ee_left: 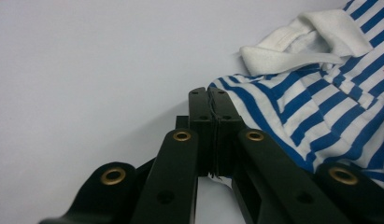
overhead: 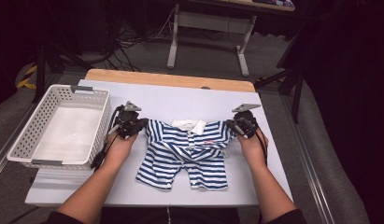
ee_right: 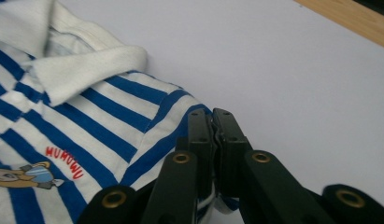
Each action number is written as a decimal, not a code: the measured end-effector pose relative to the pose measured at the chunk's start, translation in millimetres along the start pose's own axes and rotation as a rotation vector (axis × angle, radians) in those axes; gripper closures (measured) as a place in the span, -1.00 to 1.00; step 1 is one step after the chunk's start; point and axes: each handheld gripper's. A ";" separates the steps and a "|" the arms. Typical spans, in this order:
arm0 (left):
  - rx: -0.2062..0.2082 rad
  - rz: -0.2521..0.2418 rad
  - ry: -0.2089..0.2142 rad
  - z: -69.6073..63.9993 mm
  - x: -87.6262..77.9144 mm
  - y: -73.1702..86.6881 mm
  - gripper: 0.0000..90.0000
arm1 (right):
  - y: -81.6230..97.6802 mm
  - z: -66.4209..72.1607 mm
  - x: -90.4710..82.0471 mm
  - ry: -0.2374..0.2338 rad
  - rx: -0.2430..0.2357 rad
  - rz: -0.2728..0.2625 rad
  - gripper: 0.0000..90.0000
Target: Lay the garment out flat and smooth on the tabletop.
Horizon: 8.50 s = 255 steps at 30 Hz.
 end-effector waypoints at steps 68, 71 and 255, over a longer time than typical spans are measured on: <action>0.040 0.083 0.142 2.6 51.8 -30.9 0.01 | -9.9 -7.7 39.0 -0.116 0.091 -0.001 0.14; 0.042 0.137 0.150 4.5 59.2 -30.3 0.05 | -11.9 -8.6 42.9 -0.123 0.097 0.007 0.19; 0.513 0.224 0.516 -63.6 -35.8 37.1 0.19 | 70.5 93.8 -49.3 -0.637 -0.390 0.016 0.37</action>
Point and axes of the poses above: each handheld gripper's, and its own axes: x roughly forward along the jaws, y roughly out of its underside, z roughly to its left, and after that the axes turned 4 degrees about x, right-handed
